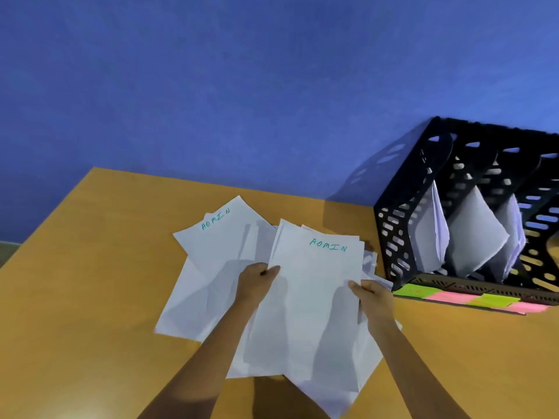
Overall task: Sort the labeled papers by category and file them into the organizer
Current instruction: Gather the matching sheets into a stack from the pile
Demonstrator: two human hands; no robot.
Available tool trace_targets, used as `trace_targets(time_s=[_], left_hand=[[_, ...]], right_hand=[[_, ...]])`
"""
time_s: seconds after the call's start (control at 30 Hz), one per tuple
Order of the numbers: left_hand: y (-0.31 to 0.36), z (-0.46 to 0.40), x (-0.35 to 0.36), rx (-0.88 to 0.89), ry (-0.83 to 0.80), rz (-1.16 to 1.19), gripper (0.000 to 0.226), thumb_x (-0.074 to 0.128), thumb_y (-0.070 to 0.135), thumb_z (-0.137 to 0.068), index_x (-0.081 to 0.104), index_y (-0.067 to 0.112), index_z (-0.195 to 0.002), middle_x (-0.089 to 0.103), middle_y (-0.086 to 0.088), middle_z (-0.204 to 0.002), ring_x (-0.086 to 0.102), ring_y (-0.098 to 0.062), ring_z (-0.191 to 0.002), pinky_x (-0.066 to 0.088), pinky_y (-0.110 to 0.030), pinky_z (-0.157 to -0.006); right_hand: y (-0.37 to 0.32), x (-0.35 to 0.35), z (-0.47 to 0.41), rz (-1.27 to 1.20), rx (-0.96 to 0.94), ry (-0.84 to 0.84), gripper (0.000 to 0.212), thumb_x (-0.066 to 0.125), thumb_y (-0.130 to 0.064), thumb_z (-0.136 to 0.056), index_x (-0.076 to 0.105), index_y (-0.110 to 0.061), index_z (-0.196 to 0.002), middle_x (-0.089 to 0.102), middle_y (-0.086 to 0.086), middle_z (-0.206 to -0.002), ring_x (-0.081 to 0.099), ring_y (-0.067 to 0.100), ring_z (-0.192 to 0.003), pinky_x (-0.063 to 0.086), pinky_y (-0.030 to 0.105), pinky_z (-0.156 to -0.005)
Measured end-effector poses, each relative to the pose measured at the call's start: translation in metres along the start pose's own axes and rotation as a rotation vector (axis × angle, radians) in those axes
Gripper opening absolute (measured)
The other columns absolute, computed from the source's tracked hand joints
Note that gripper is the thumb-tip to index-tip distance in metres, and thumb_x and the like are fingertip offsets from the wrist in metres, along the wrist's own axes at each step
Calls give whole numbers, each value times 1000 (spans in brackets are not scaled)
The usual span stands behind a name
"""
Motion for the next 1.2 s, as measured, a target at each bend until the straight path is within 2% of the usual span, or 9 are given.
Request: trace_targets(time_s=[0.2, 0.37, 0.5, 0.67, 0.8, 0.93, 1.03, 1.13, 1.2], left_hand=[[-4, -14, -20, -31, 25, 12, 53, 70, 42, -80, 33, 15, -54, 34, 2, -50, 39, -14, -50, 31, -24, -52], [-18, -23, -40, -46, 28, -93, 41, 64, 32, -86, 42, 9, -60, 46, -6, -59, 49, -22, -61, 37, -30, -60], [-27, -22, -47, -52, 31, -167, 46, 65, 22, -84, 32, 13, -52, 39, -2, -53, 45, -20, -60, 31, -28, -57], [-23, -19, -46, -4, 13, -159, 49, 62, 19, -87, 31, 13, -50, 36, 0, -51, 40, -13, -53, 29, -24, -51], [-13, -11, -33, 34, -70, 13, 42, 56, 29, -93, 43, 8, -60, 42, -5, -57, 44, -16, -59, 36, -28, -64], [-2, 0, -17, 95, -215, 29, 28, 61, 30, -90, 67, 5, -100, 69, -7, -95, 63, -20, -89, 49, -29, -80], [4, 5, -16, 100, -246, 146, 27, 61, 26, -91, 66, 10, -113, 69, -1, -111, 64, -19, -101, 51, -29, -90], [11, 6, -13, 89, -286, 227, 26, 59, 28, -92, 66, 14, -113, 70, 0, -110, 65, -17, -101, 50, -29, -91], [15, 5, -11, 104, -244, 175, 21, 56, 30, -94, 67, 12, -97, 69, -1, -93, 63, -16, -87, 48, -26, -82]], right_hand=[[-9, 1, -1, 256, -62, 121, 46, 60, -12, -89, 38, -11, -48, 38, 11, -49, 36, 22, -49, 24, 31, -52], [-10, -18, -3, 416, -91, 312, 16, 48, 0, -92, 53, -2, -77, 62, 23, -78, 56, 36, -74, 36, 36, -61], [-6, -23, -3, 383, -33, 387, 20, 41, 5, -92, 58, 4, -102, 66, 29, -100, 58, 46, -94, 34, 35, -67], [-8, -5, -7, 353, -36, 231, 16, 43, -7, -97, 55, 1, -90, 59, 22, -85, 56, 38, -83, 40, 38, -69], [-12, 23, -4, 373, -31, 102, 33, 48, -9, -95, 45, -11, -63, 46, 5, -59, 48, 26, -67, 30, 30, -51], [-9, 33, 1, 249, 60, 115, 17, 51, -11, -92, 60, -3, -79, 54, 8, -67, 50, 28, -72, 36, 28, -58], [-12, 26, 5, 134, 34, 151, 27, 59, -17, -88, 48, -10, -64, 46, 7, -59, 47, 26, -66, 31, 29, -55], [-16, 18, 8, -142, 33, -2, 7, 65, -17, -87, 65, -12, -92, 65, 6, -83, 59, 23, -81, 46, 33, -73], [-11, 17, 8, -268, 86, -167, 25, 62, -10, -90, 65, -12, -115, 69, 5, -105, 62, 24, -97, 48, 39, -88]])
Point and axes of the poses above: each hand's wrist, its own z-axis away from the middle knuckle, its own x-axis out of the palm, y = z × x, the point moved 5 cm from there along -z, towards the middle knuckle
